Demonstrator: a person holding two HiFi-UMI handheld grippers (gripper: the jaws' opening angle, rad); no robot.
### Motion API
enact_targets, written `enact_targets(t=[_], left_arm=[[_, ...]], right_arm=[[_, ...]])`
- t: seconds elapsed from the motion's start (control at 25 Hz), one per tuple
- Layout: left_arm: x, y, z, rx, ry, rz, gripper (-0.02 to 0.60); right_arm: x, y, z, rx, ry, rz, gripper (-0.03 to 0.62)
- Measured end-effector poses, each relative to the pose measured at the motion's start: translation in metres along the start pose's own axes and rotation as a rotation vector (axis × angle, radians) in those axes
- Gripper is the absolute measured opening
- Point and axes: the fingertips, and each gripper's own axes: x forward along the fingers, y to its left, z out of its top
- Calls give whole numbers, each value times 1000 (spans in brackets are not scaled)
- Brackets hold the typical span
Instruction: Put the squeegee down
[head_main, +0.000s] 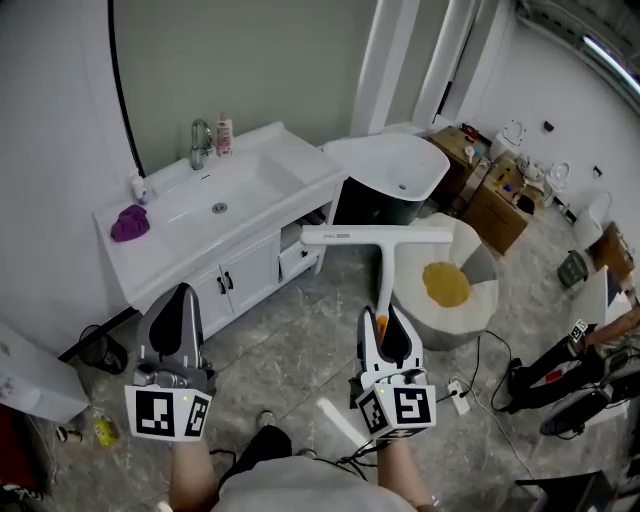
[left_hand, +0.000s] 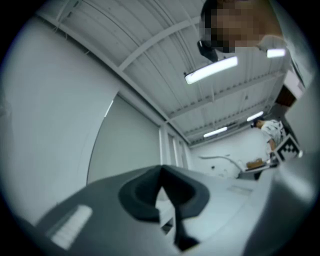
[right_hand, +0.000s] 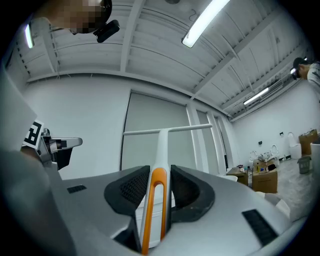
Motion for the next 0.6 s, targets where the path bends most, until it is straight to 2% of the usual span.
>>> enact_targets(t=[0.6], left_arm=[[57,59,-18,-4,-38,-27,6]], right_arm=[[75,19,-5,8,-20,-38,129]])
